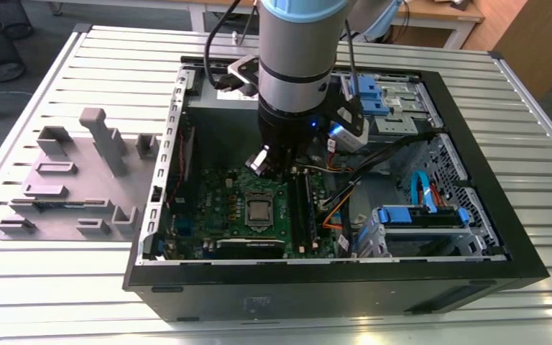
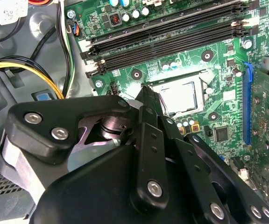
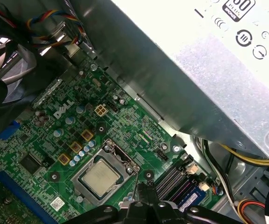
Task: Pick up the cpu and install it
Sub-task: 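Install the first cpu locking lever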
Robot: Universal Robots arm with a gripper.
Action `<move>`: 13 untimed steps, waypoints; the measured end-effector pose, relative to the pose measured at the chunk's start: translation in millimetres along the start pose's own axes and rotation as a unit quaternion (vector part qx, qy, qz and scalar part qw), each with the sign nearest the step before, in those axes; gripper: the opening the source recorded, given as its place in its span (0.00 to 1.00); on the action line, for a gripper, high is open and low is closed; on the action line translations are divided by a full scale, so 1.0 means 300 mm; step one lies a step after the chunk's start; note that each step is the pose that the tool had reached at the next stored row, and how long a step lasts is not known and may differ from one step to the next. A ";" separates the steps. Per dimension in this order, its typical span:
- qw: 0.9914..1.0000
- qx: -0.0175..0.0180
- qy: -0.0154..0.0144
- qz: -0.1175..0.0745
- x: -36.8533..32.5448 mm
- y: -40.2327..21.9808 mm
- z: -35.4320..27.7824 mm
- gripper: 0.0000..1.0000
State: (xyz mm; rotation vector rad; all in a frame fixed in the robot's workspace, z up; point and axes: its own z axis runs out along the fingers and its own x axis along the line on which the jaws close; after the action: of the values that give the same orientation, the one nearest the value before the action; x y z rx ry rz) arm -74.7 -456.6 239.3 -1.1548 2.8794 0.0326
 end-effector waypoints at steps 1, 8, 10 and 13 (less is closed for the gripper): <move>1.000 0.000 0.000 0.000 0.000 0.000 0.002 0.11; 1.000 0.002 0.001 0.001 0.008 0.001 0.008 0.11; 1.000 0.003 0.001 0.001 0.015 0.005 0.010 0.11; 1.000 0.006 0.001 0.001 0.025 0.010 0.014 0.11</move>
State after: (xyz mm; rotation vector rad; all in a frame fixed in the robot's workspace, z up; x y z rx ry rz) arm -82.1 -459.5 234.7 -1.1493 2.8789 0.0153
